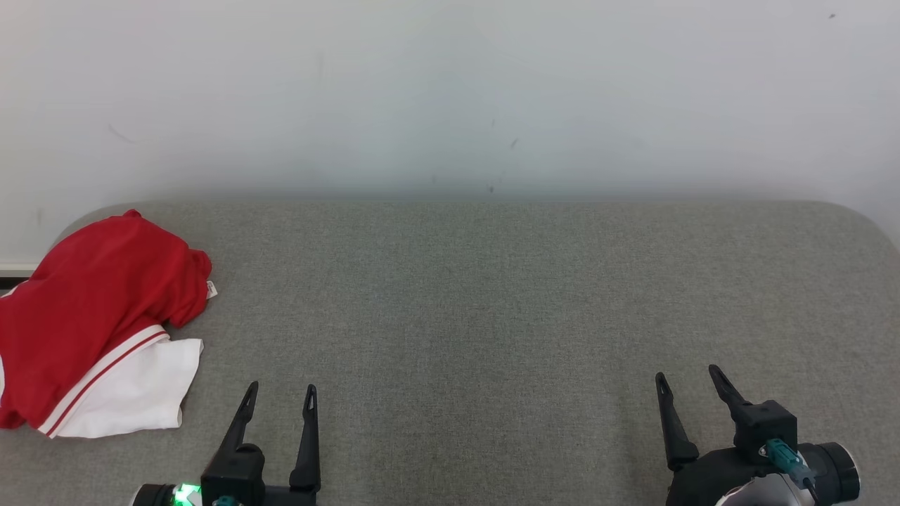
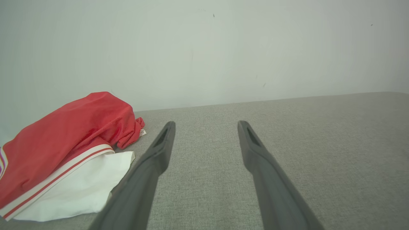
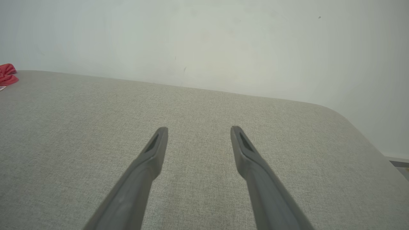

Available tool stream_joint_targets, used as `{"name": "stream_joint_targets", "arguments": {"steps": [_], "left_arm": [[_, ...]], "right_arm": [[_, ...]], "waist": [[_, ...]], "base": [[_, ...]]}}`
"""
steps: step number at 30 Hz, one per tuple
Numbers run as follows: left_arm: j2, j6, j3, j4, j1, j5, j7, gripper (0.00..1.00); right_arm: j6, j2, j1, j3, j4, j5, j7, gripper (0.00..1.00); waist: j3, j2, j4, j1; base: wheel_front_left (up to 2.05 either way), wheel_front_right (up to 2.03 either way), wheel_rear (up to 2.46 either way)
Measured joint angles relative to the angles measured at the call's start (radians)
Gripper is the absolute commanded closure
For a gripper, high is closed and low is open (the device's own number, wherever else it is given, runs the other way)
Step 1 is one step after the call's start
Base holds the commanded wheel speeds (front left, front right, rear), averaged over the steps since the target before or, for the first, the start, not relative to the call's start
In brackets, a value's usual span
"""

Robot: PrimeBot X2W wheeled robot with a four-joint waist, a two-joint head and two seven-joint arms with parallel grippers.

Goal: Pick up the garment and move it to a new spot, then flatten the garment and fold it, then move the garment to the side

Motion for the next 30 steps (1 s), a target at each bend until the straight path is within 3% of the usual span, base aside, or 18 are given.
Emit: {"name": "stream_joint_targets", "arguments": {"steps": [15, 20, 30], "left_arm": [[-0.031, -0.002, 0.046, 0.033, 0.000, -0.077, 0.000, 0.00], [-0.041, -0.004, 0.062, 0.061, 0.001, -0.137, 0.002, 0.00], [-0.021, 0.020, 0.076, 0.039, 0.009, -0.142, 0.005, 0.00]], "right_arm": [[0.000, -0.001, 0.004, 0.010, 0.000, 0.056, -0.019, 0.00], [0.000, -0.001, 0.004, 0.034, -0.002, 0.085, -0.037, 0.00], [0.000, -0.001, 0.011, 0.068, -0.004, 0.118, -0.054, 0.00]], "waist": [[-0.002, 0.0000, 0.051, 0.0000], [-0.005, 0.0000, 0.109, 0.0000], [-0.013, 0.0000, 0.274, 0.0000]], "base": [[0.00, 0.00, 0.00], [0.00, 0.00, 0.00], [0.00, 0.00, 0.00]]}}
